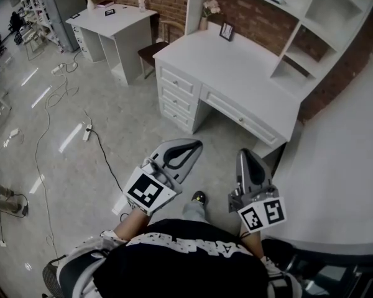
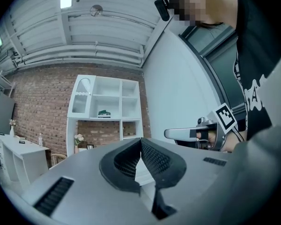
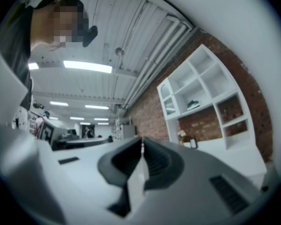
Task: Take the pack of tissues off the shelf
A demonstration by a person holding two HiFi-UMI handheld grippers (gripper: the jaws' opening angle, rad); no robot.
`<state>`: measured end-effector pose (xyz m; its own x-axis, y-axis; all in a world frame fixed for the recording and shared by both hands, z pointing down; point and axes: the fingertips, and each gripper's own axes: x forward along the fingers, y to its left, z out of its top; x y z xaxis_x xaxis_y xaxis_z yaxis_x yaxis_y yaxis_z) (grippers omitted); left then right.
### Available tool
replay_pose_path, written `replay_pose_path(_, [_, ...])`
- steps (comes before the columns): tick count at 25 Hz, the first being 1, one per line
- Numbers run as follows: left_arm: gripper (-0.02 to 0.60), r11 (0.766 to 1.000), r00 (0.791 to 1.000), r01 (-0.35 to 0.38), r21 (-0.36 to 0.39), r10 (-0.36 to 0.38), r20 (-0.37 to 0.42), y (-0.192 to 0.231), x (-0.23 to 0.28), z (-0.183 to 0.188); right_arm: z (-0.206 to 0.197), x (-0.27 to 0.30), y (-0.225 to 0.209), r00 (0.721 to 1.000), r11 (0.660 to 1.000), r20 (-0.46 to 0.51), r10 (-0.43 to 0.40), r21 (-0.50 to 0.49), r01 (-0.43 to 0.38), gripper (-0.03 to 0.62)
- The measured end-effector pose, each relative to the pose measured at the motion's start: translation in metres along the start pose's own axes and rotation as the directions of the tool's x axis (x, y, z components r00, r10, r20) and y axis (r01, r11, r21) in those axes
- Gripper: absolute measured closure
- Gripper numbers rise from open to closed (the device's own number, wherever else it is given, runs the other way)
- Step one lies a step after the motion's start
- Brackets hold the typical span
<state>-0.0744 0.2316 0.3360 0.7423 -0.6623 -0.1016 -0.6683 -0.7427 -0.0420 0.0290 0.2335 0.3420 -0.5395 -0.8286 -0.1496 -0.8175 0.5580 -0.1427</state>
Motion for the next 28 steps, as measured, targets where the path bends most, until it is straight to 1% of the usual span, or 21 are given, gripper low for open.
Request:
replay_pose_path(11, [0.548, 1.0, 1.0, -0.006, 0.014, 0.007, -0.012, 0.025, 0.061, -0.005, 0.003, 0.036, -0.057, 1.0, 1.0, 0.003, 0.009, 0.008, -0.009, 0.56])
replay_pose_path(21, [0.548, 0.999, 0.999, -0.029, 0.023, 0.03, -0.02, 0.046, 0.106, -0.009, 0.007, 0.065, -0.1, 1.0, 1.0, 0.01, 0.029, 0.01, -0.029, 0.56])
replay_pose_path(28, [0.548, 0.999, 0.999, -0.03, 0.03, 0.03, -0.022, 0.055, 0.137, -0.015, 0.007, 0.077, -0.129, 0.999, 1.0, 0.014, 0.029, 0.011, -0.029, 0.56])
